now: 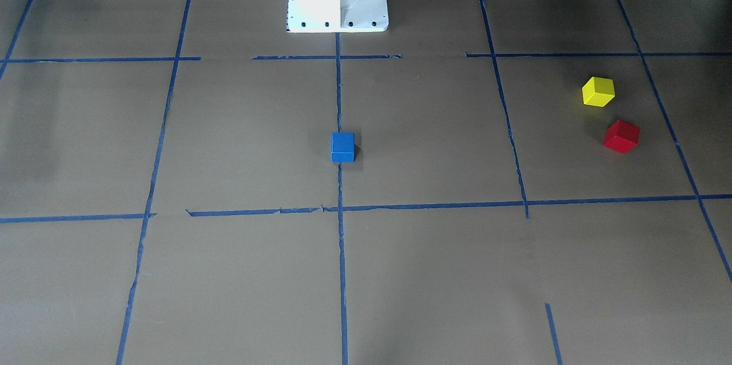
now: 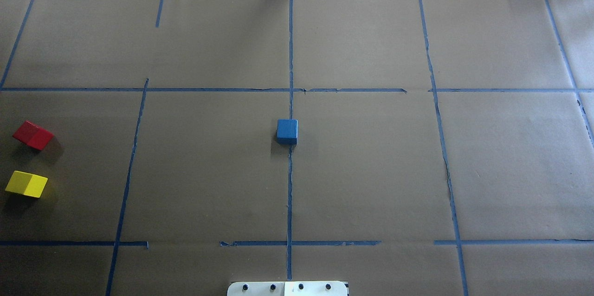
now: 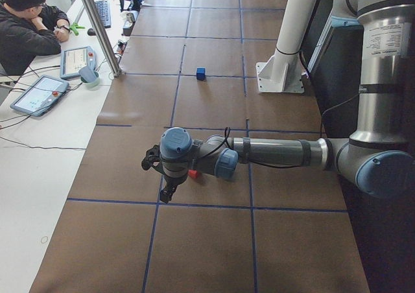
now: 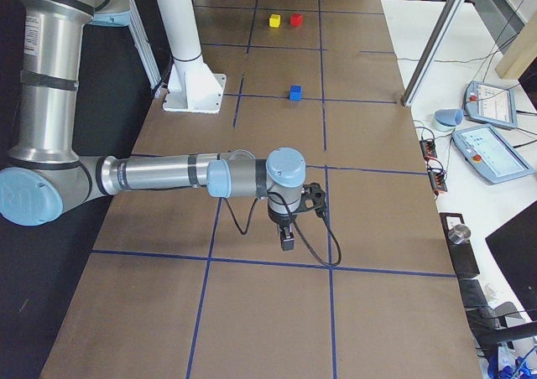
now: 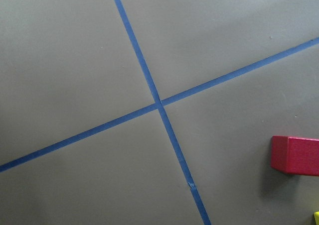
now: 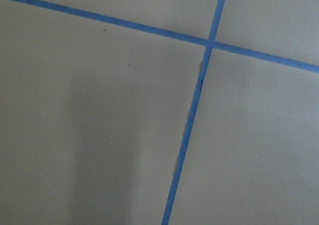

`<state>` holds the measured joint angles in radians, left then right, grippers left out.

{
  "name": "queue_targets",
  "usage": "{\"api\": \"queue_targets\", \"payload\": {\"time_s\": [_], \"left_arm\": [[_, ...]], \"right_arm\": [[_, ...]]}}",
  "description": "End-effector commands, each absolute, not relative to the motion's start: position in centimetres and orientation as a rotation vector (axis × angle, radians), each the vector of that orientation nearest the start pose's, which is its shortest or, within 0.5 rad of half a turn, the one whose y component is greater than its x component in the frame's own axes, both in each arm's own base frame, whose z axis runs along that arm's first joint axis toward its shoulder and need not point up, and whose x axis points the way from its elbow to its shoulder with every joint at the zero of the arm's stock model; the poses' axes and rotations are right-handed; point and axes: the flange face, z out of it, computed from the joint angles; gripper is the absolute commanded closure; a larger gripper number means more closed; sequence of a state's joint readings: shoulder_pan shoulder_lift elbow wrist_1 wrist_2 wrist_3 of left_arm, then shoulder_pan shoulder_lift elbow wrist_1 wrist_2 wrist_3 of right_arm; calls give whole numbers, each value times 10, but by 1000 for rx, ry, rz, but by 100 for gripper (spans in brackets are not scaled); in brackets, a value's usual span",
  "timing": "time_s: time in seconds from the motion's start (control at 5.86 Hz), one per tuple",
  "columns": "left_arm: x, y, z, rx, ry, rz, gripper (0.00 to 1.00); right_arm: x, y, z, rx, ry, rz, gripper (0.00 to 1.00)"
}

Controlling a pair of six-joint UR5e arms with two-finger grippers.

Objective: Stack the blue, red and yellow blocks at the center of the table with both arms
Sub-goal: 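Move the left gripper toward the red block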

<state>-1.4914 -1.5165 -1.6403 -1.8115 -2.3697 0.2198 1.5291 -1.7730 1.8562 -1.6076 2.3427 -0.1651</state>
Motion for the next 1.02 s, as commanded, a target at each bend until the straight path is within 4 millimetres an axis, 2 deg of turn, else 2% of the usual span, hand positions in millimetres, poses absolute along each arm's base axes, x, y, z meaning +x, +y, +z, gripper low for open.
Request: {"api": "queue_targets", "payload": {"time_s": [0.0,0.17,0.34,0.51,0.85], "left_arm": [[44,-486,591,283,819,403,0],[70,-463,603,297,837,432,0],[100,-450,605,301,867,433,0],[121,-435,606,292,898,416,0],[141,-430,611,275,858,412,0]], "right_arm": [[49,-400,617,82,-769,-205,0],[49,-400,618,81,-769,-206,0],[49,-400,619,79,-770,-207,0],[49,-400,619,79,-770,-207,0],[49,-400,619,79,-770,-207,0]]}}
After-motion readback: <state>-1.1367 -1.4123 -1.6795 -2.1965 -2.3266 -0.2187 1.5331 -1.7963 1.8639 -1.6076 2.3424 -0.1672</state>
